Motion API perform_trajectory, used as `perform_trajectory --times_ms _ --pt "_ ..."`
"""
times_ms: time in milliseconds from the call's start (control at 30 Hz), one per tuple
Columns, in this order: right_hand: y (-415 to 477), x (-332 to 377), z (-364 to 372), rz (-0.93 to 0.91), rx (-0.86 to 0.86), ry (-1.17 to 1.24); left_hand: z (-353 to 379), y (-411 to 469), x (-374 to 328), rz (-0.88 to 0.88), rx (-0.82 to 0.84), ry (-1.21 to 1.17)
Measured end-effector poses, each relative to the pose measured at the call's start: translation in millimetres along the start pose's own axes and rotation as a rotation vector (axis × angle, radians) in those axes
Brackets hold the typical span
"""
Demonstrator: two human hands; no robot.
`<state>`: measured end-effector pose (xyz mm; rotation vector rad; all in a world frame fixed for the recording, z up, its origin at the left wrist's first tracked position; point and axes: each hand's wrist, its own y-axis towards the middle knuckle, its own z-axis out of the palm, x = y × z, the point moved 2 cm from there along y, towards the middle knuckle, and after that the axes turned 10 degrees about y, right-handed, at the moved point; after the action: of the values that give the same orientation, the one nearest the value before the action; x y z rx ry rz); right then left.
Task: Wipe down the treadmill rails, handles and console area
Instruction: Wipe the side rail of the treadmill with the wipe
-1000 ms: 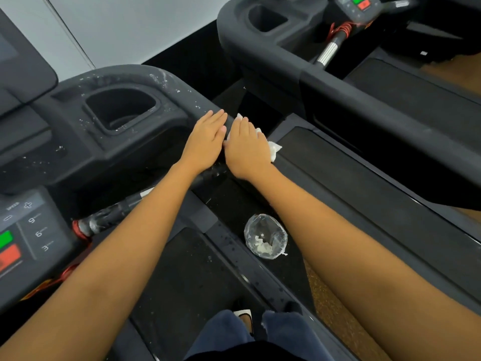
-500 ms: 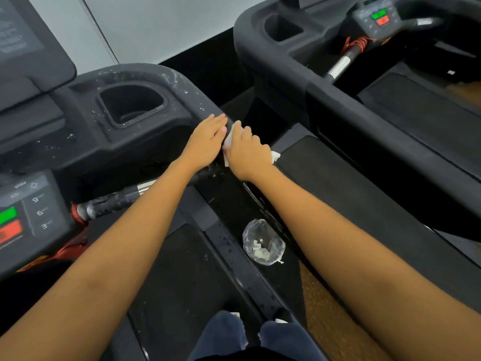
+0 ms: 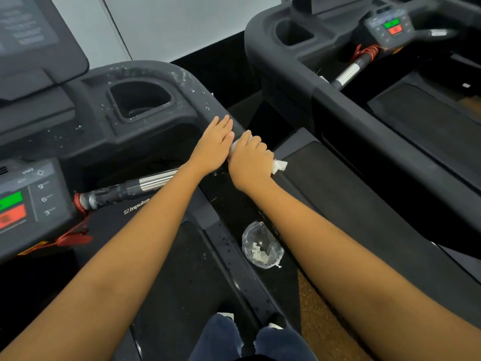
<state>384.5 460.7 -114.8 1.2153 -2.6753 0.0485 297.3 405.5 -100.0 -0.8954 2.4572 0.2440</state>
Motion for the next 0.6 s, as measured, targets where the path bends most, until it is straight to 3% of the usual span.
perform_trajectory --times_ms 100,233,333,433,533,600 --pt "21.3 9.2 -3.1 -0.020 0.062 0.062 -5.0 -3.6 -5.1 -0.017 -0.004 -0.030" --pt "-4.9 1.1 -4.2 -0.070 0.002 0.012 -10.2 -20.1 -20.6 -0.039 -0.066 -0.172" --pt "-43.5 -11.8 -4.3 -0.240 -0.077 -0.155 -2.1 -44.4 -24.5 -0.188 -0.220 -0.442" --pt "-52.5 -20.7 -5.4 -0.399 0.048 -0.208 18.7 -80.7 -23.5 -0.411 -0.432 -0.591" --pt "-45.1 -20.9 -19.4 -0.483 0.175 -0.072 39.4 -113.8 -30.8 -0.578 -0.523 -0.844" --pt "-47.2 -21.3 -33.1 -0.561 0.255 0.161 45.5 -116.1 -53.1 -0.530 -0.406 -1.067"
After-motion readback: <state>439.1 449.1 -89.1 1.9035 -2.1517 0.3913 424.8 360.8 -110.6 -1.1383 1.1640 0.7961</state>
